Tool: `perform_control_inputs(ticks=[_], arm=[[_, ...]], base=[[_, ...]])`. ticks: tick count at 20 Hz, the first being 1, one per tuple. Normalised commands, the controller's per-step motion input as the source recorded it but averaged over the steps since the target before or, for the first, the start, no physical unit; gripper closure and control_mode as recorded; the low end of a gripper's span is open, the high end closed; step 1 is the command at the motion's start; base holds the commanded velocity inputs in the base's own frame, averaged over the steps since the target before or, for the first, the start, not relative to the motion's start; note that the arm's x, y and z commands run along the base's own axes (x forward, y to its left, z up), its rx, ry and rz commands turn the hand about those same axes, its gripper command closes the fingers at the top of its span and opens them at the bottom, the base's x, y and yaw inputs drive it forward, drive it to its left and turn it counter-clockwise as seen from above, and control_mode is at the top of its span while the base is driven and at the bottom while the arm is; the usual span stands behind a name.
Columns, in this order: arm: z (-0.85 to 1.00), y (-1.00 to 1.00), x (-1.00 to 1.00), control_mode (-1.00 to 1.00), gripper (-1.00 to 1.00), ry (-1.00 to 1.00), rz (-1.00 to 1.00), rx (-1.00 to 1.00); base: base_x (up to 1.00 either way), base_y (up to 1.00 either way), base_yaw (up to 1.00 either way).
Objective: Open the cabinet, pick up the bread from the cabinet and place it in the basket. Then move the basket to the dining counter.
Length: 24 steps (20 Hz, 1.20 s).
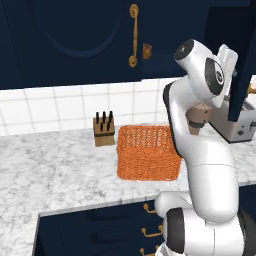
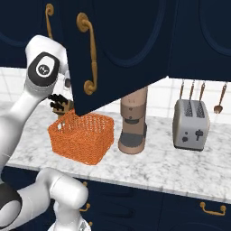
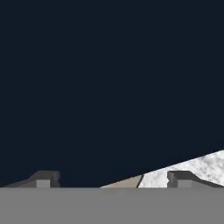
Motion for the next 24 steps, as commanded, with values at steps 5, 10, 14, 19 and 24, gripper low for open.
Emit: perform_control_inputs(ticks=[5,10,14,19,24], arm=[[0.0,-1.0,-0.15,-1.0,-1.0,0.0,-0.24,0.0],[0.0,-1.0,-0.03,-1.0,-1.0,0.01,-0.18,0.0],[0.0,-0.67,0.0,-1.0,-1.0,0.0,-0.06,0.0],[0.0,0.81,-0.1,-1.0,-1.0,0.0,0.09,0.0],[0.0,1.0,-0.34,-1.0,-1.0,0.09,0.29,-0.06]], base=[[0.0,0.0,0.0],[0.0,0.0,0.0],[0.0,0.0,0.0],[0.0,0.0,0.0],[0.0,0.0,0.0]])
